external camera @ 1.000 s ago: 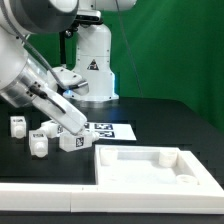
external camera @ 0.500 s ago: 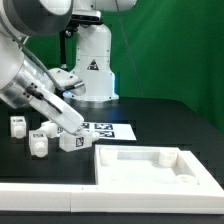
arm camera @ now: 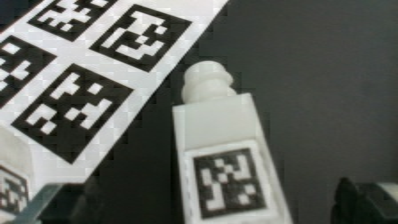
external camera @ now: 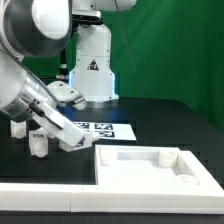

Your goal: Assemble one leg

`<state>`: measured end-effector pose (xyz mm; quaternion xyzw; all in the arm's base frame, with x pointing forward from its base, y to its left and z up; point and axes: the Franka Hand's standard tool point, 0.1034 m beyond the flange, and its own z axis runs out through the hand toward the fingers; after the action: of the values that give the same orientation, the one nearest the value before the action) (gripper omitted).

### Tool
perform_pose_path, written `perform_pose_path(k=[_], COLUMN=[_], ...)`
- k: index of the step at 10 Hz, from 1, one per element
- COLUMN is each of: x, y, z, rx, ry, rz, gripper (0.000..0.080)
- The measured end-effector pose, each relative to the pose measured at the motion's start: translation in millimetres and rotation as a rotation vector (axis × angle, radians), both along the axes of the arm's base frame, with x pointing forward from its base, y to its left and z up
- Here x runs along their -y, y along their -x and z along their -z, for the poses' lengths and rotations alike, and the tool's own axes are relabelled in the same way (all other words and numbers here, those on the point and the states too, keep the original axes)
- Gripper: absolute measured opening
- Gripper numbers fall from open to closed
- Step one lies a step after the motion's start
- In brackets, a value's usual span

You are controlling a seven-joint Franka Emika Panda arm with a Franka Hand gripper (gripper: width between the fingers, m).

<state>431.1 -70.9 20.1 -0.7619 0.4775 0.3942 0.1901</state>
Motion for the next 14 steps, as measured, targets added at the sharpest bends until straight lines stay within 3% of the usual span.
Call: perform_pose_path(k=[4, 6, 7, 8, 10, 11, 13, 14], x=[-4.4, -4.4, -4.3, -4.3, -5.9, -20.5, -62.8, -76.0], y=[8.1, 8.2, 8.3, 8.2, 7.2, 0.1, -16.0, -19.8], z=[9.3, 9.4, 9.5, 9.4, 8.6, -4.2, -54.7, -72.2], rx=[-0.016, -0.017, -0.017, -0.017, -0.021, -0.030, -0.025, -0.028], ry=[0.004, 0.004, 0.004, 0.004, 0.008, 0.029, 0.076, 0.060], rz=[-0.005, -0.005, -0.005, -0.005, -0.001, 0.004, -0.022, -0.043], gripper=[0.0648, 0.0413, 0.0413, 0.0282, 0.0282, 0.0282, 0.0282, 0.0282])
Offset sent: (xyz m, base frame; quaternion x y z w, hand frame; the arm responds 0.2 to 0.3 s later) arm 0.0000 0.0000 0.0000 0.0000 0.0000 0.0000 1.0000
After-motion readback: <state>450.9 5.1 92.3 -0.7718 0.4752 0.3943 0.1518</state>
